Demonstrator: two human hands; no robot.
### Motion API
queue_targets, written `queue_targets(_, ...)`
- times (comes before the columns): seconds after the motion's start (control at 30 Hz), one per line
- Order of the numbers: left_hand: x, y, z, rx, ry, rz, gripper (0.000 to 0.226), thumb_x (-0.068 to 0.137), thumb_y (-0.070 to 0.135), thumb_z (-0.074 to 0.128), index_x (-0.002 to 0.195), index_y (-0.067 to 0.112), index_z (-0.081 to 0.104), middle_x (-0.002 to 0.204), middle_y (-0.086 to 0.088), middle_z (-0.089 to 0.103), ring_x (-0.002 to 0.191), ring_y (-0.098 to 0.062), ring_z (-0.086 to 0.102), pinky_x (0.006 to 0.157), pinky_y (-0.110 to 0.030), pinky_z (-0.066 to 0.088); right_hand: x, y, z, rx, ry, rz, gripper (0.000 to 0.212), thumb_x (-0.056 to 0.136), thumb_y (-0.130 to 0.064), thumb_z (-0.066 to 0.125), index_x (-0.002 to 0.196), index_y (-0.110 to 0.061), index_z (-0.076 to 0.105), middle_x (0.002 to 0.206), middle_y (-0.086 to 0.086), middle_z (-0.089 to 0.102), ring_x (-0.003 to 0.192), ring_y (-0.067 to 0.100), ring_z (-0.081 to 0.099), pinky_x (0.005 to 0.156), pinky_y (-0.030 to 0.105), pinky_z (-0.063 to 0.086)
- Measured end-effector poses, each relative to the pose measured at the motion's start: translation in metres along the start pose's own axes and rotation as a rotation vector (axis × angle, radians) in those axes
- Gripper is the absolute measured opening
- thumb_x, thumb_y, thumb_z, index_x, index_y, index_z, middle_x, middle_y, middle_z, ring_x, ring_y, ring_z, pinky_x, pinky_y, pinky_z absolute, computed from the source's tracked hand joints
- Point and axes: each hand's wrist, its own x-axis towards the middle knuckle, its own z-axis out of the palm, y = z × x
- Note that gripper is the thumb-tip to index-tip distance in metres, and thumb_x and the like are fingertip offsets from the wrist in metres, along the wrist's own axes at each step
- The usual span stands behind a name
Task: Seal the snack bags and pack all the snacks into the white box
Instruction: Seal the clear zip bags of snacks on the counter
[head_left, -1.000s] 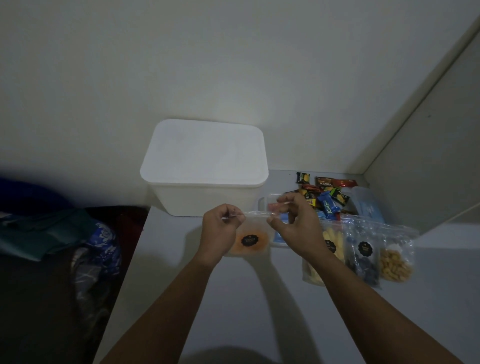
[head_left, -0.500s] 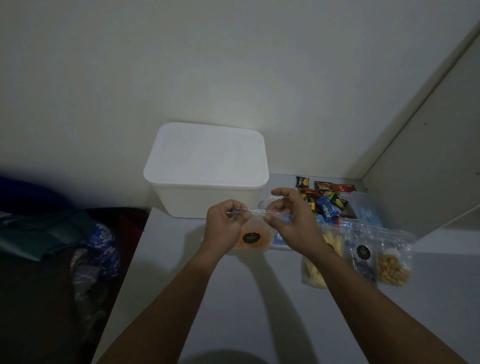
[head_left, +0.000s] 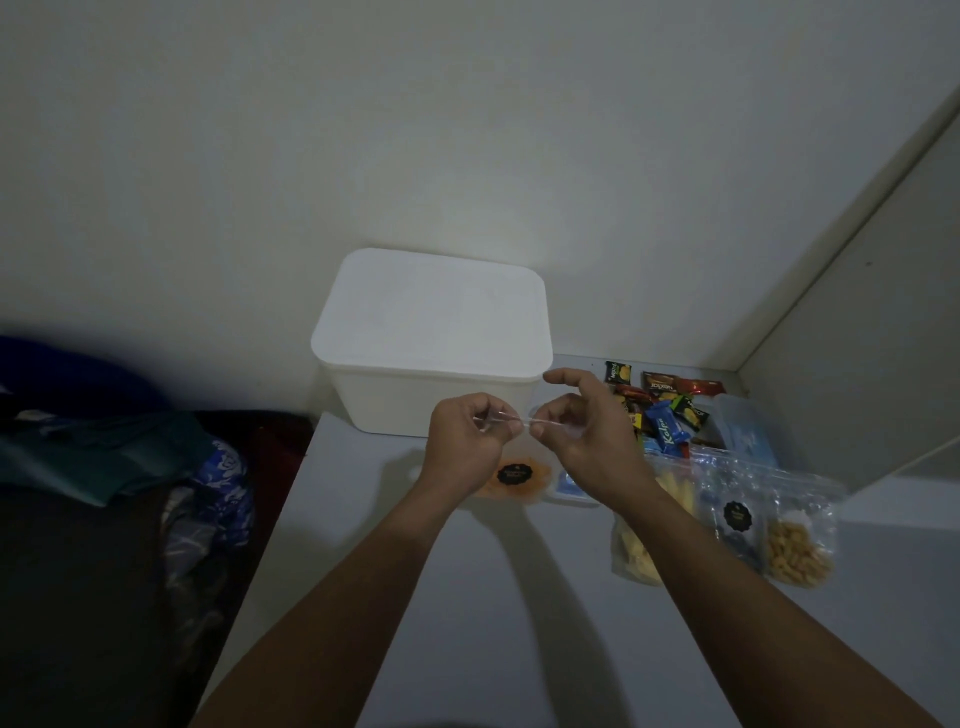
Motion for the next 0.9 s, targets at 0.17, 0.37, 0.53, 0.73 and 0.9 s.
queue_targets(0.17,-0.003,0.003,-0.006,-0.044,0.007,-0.018,0.009,0.074,0.009,0.076,0.070,0.017,0.073,0.073,0.006,0.071,0.078,-0.015,0.068,0.078,-0.029,0.056,0.002,-0.004,0.001,-0.024,0.044,-0.002,0.032,0.080,-0.003,0.072,0.102,-0.019,0.055,0.077,-0.001,0.068,0.079,0.009,0.065,0.076,0.025,0.049)
queue_targets(0.37,-0.006,0.006,-0.014,-0.004,0.069,-0.019,0.010,0.075,0.009,0.077,0.068,0.015,0.073,0.070,0.004,0.070,0.074,-0.015,0.067,0.078,-0.029,0.054,-0.002,-0.009,0.005,-0.043,0.040,-0.026,0.046,0.080,-0.010,0.073,0.115,-0.024,0.047,0.076,-0.003,0.069,0.079,0.002,0.063,0.077,0.017,0.045)
queue_targets(0.53,-0.009,0.009,-0.014,-0.007,0.046,-0.013,0.005,0.073,0.012,0.079,0.071,0.015,0.075,0.072,0.005,0.073,0.075,-0.011,0.070,0.077,-0.026,0.055,-0.003,-0.014,0.005,-0.136,0.022,-0.067,0.048,0.081,-0.009,0.072,0.118,-0.024,0.045,0.076,-0.006,0.067,0.079,0.003,0.063,0.075,0.018,0.046)
queue_targets(0.73,-0.008,0.010,-0.013,-0.027,0.073,-0.018,0.004,0.076,0.012,0.077,0.073,0.011,0.074,0.072,0.003,0.071,0.071,-0.008,0.066,0.067,-0.014,0.048,-0.003,-0.015,0.004,-0.115,0.059,-0.059,0.045,0.080,-0.011,0.074,0.112,-0.025,0.047,0.076,-0.005,0.068,0.079,0.006,0.064,0.079,0.028,0.050)
queue_targets(0.9,0.003,0.007,-0.020,-0.059,0.101,0.001,0.007,0.079,0.008,0.072,0.075,0.002,0.069,0.073,-0.003,0.068,0.069,-0.009,0.060,0.070,-0.019,0.049,0.002,-0.012,-0.008,-0.087,0.078,0.000,0.050,0.078,-0.008,0.076,0.117,-0.023,0.050,0.077,0.002,0.069,0.076,0.014,0.066,0.074,0.027,0.054)
